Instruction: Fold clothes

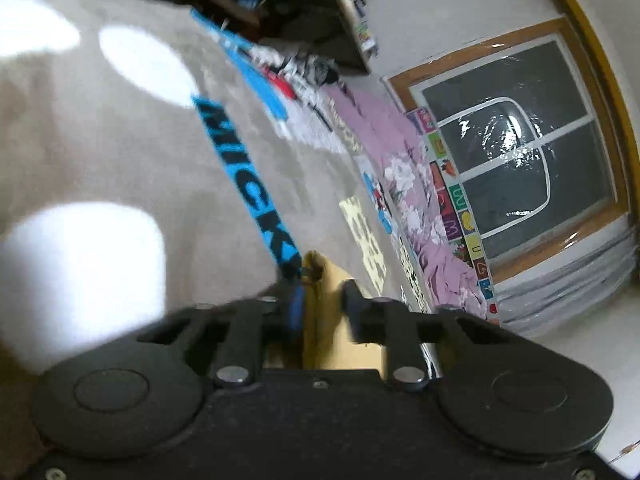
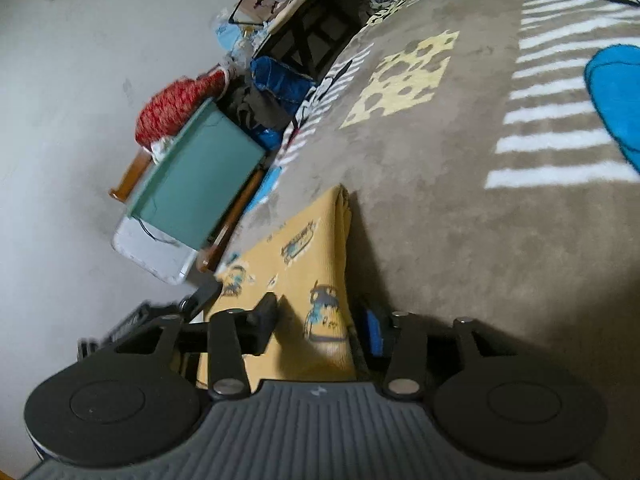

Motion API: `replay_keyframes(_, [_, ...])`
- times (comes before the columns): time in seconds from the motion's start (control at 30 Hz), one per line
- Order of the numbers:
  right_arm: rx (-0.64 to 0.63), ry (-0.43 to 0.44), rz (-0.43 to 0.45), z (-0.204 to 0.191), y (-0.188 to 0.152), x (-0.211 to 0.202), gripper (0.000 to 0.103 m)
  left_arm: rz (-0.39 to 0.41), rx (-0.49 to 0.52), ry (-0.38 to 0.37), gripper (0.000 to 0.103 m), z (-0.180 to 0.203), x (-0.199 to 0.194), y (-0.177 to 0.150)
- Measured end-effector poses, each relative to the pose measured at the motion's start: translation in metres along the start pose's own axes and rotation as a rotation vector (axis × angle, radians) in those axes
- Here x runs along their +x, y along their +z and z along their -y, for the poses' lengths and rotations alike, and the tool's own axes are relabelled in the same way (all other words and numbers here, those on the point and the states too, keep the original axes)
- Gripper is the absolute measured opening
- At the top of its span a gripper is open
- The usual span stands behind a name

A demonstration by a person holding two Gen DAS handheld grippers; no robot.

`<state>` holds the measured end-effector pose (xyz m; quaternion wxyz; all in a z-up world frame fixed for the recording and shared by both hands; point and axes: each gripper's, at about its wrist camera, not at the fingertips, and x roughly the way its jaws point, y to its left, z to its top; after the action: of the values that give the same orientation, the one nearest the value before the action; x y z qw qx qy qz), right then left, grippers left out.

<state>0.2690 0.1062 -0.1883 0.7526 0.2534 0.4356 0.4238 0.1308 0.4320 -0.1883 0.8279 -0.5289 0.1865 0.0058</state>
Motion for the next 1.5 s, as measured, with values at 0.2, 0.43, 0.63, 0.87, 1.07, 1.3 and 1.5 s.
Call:
replay_keyframes(0.2, [-0.074, 0.060, 0.010, -0.014, 0.012, 0.009, 0.016, 0.122, 0.035, -0.118, 0.012, 0.008, -0.035, 0.006])
replay_keyframes(0.43, [-0.205, 0.209, -0.043, -0.067, 0.057, 0.063, 0.016, 0.424, 0.056, -0.140, 0.012, -0.001, -0.086, 0.025])
replay_keyframes(0.63, [-0.230, 0.231, -0.150, -0.086, 0.073, 0.138, 0.021, 0.546, -0.033, 0.057, 0.013, -0.028, -0.095, 0.041])
replay_keyframes(0.87, [-0.533, -0.119, -0.028, -0.117, 0.057, 0.144, 0.049, 0.603, 0.061, 0.250, 0.014, -0.024, -0.108, 0.039])
replay_keyframes(1.07, [-0.721, -0.120, -0.053, -0.142, 0.027, 0.144, 0.043, 0.368, 0.192, 0.265, 0.041, -0.008, -0.067, 0.036])
replay_keyframes(1.3, [-0.672, -0.164, -0.090, -0.153, 0.030, 0.128, 0.051, 0.300, 0.332, 0.403, 0.077, 0.025, -0.057, 0.024])
replay_keyframes(1.5, [-0.519, -0.232, -0.112, -0.150, 0.033, 0.089, 0.076, 0.272, 0.321, 0.480, 0.092, 0.044, -0.068, 0.018])
